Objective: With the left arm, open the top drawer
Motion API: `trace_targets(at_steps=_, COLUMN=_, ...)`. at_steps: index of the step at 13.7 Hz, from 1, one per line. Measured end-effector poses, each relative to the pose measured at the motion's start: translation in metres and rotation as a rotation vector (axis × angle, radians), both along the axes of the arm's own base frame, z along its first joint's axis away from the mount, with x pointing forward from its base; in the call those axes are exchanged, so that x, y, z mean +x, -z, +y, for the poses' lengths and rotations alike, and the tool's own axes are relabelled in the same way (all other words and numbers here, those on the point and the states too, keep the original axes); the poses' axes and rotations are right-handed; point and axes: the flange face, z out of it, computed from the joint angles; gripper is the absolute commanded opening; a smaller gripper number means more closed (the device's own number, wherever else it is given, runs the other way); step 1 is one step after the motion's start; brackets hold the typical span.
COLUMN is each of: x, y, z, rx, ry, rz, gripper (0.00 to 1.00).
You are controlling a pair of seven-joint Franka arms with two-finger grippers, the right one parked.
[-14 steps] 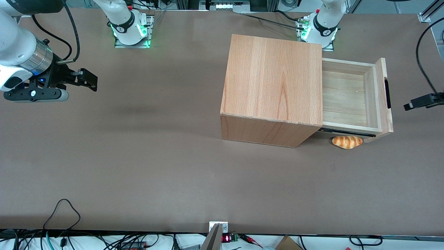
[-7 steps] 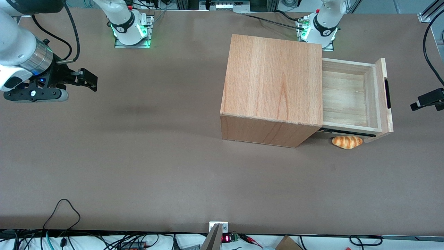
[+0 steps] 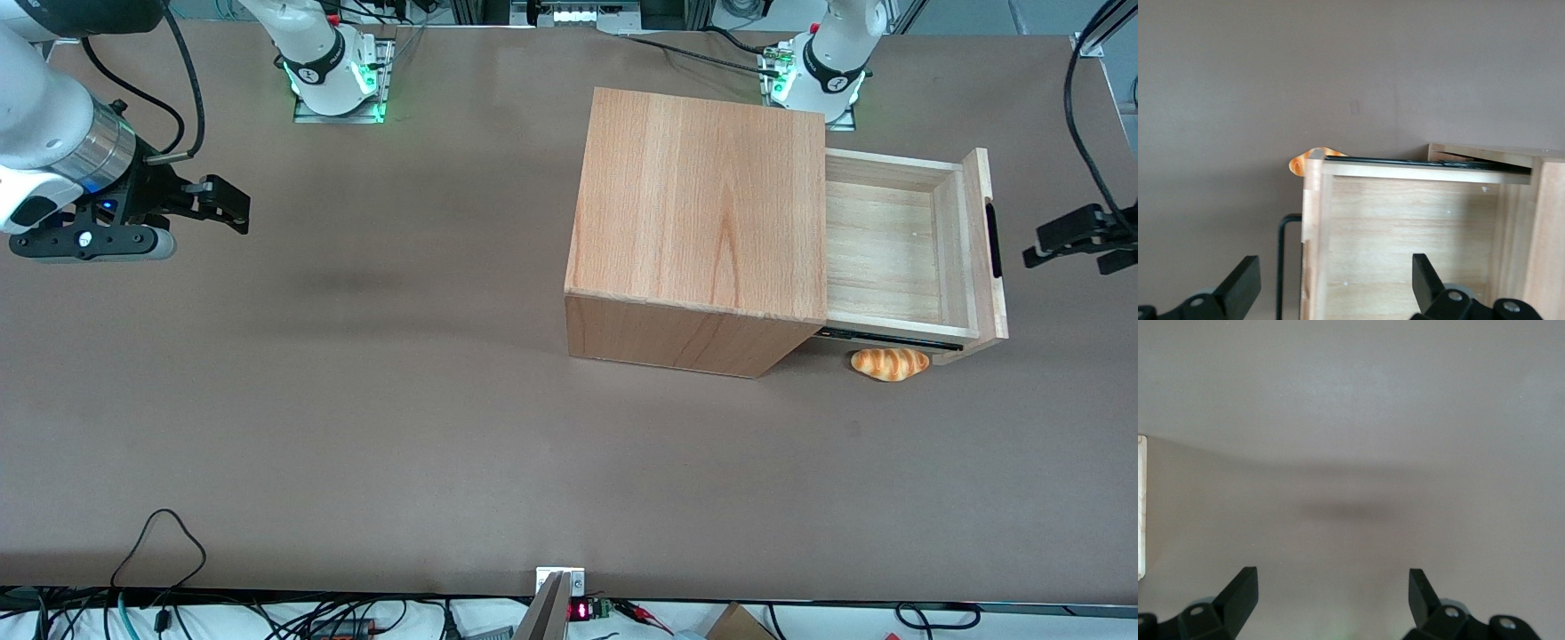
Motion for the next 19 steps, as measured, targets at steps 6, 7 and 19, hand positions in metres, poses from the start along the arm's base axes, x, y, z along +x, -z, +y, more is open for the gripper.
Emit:
trace_targets(at_steps=6, x=-0.025, y=-0.041, z=-0.038, rx=0.071, ry=0.01, rz=-0.029, gripper=1.0)
trace_targets(at_steps=7, x=-0.032, y=-0.049, z=-0.043, rx=0.076, ry=0.013, rz=-0.037, gripper=1.0)
trace_targets(at_steps=19, x=-0.074, y=-0.045, z=-0.038, rx=0.08, ry=-0.023, rz=-0.072, gripper=1.0)
